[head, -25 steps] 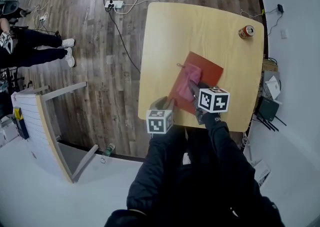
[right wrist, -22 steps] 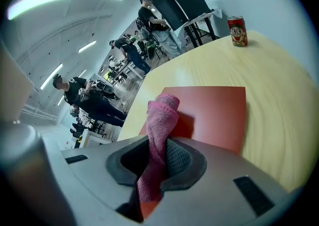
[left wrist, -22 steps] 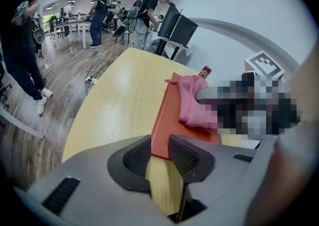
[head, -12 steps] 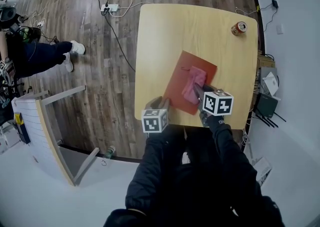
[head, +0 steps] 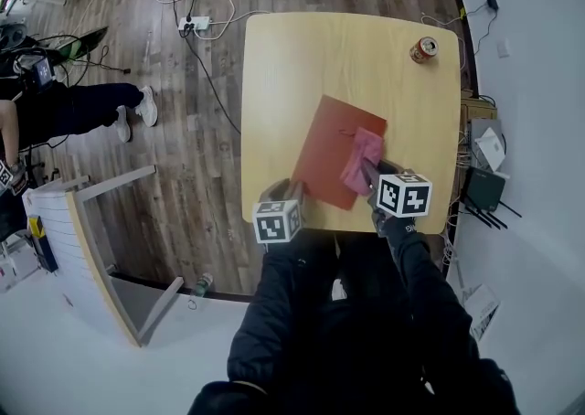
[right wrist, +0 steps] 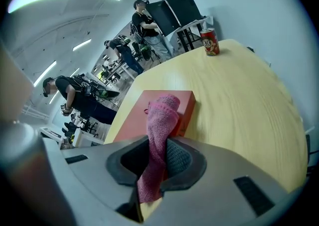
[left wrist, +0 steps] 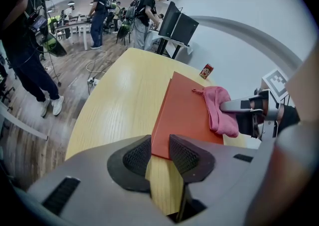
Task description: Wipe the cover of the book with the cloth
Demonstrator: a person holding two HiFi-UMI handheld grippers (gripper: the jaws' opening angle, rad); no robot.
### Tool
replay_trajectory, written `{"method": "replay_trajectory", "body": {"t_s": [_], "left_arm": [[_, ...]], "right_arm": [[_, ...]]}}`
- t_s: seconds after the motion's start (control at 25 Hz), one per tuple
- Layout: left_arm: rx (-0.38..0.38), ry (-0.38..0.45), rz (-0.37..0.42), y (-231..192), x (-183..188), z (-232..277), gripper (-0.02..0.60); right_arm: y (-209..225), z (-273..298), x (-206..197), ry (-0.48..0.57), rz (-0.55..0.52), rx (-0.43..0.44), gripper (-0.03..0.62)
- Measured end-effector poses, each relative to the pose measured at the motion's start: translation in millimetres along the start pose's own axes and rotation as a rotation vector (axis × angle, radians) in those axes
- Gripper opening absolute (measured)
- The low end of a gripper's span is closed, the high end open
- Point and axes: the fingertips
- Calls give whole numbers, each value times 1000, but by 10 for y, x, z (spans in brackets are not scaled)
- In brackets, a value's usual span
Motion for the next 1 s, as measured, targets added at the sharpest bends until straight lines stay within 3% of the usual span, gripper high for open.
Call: {"method": "replay_trajectory", "body": {"t_s": [0.4, 1.0], "left_arm": [[-7, 14, -4, 21, -15, 11, 133], [-31, 4, -10, 6, -3, -8, 133]], "right_arm": [[-694, 96, 274, 70, 3, 183, 78], [-1217, 727, 210, -13, -23, 241, 78]]}}
Point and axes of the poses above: the fingertips, and each gripper's own axes: z forward along the fingers, y to its right, x out of its top, and after that the axes turned 8 degrees about x, right-handed
